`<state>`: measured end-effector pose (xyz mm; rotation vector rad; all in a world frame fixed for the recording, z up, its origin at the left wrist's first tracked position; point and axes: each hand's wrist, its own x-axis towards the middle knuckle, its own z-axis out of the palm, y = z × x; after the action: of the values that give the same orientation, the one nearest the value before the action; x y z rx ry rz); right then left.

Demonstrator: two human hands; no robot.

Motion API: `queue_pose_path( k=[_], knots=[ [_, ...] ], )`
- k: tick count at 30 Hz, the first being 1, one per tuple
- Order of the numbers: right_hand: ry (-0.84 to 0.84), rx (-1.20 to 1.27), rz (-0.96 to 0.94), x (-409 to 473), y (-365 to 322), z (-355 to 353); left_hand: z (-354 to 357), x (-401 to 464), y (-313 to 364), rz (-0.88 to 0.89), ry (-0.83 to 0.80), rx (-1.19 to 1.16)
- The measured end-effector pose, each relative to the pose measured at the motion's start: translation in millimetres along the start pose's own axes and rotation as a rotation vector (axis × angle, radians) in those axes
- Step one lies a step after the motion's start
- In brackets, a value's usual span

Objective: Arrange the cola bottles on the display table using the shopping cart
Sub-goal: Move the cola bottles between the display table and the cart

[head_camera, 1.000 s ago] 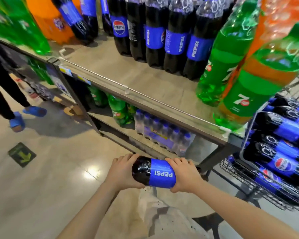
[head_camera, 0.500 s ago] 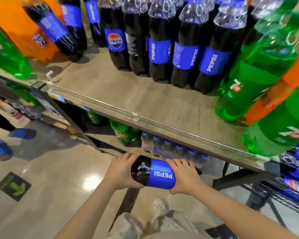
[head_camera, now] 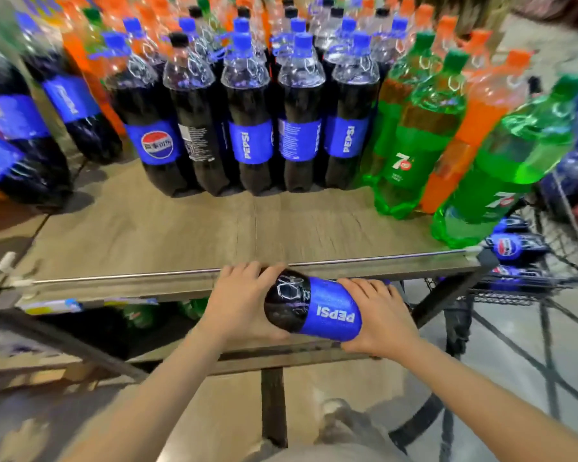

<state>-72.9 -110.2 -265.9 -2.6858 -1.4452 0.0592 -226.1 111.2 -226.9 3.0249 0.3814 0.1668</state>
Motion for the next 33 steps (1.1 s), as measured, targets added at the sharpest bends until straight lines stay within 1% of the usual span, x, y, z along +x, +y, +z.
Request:
queue_pose_path(
  k=[4, 7, 11, 16, 20, 27, 33],
  knots=[
    [0.16, 0.011, 0.096, 10.7, -13.3, -23.1, -34.7, 29.3, -15.1, 0.104, 0.063, 0.066],
    [0.209, -0.009, 0.138, 22.9, -14.0, -37.4, -51.3, 48.1, -20.3, 0.156, 0.12, 0.058],
    [0.269, -0.031, 0.146, 50.8, -6.6, -58.4, -70.4, 76.4, -32.0, 0.203, 0.188, 0.064],
    [0.34, -0.015, 0.119, 96.0, 2.3, -86.2, -103.9, 114.8, -45.4, 0.202, 0.237, 0.141],
    [0.324, 0.02, 0.102, 135.3, 11.3, -89.2, -112.1, 141.1, -54.1, 0.158, 0.22, 0.177],
    [0.24, 0.093, 0.023, 191.1, 18.2, -61.5, -97.9, 162.5, -74.4, 0.067, 0.165, 0.231],
    [0.266, 0.249, -0.024, 214.8, 14.7, -43.6, -103.3, 177.4, -87.6, 0.067, 0.129, 0.291]
  ],
)
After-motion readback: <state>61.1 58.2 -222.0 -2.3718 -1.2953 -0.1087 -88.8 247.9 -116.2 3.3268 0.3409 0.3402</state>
